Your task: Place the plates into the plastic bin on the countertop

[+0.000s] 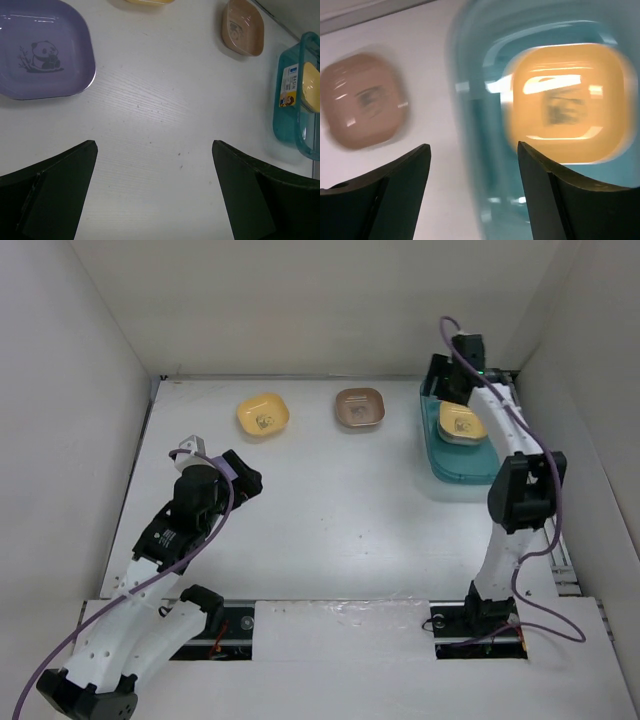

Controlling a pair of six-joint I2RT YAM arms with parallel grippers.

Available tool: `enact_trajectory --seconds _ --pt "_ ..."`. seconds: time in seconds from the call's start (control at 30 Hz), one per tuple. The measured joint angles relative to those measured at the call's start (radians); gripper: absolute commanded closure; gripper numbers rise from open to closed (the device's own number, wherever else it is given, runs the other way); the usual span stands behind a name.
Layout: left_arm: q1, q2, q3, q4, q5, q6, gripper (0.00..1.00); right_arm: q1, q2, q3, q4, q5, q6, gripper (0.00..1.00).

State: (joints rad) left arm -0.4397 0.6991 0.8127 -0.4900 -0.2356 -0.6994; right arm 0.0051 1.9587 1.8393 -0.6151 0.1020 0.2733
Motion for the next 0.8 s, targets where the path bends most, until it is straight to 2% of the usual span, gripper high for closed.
enact_trajectory --seconds 0.17,0.27,0.57,0.7,0.8 --pt "0.0 -0.001 0.0 0.0 0.0 -0.001 0.0 0.267 0.079 0.113 0.005 0.039 -0.005 0.24" --pt "0.0 -0.005 0.0 0.0 -0.001 -0.001 0.0 0.336 0.145 0.156 0.01 0.049 -0.005 0.24" --pt "0.0 -0.016 -0.001 0.0 0.0 -0.001 0.0 0.285 0.341 0.294 -0.008 0.095 -0.01 0.25" --pt "0.0 -0.023 -0.001 0.001 -0.002 -0.005 0.0 0.281 0.439 0.434 -0.024 0.1 -0.014 0.27" --pt "0.0 -0.012 -0.001 0.0 -0.008 -0.01 0.0 0.281 0.525 0.55 -0.051 0.092 -0.016 0.32"
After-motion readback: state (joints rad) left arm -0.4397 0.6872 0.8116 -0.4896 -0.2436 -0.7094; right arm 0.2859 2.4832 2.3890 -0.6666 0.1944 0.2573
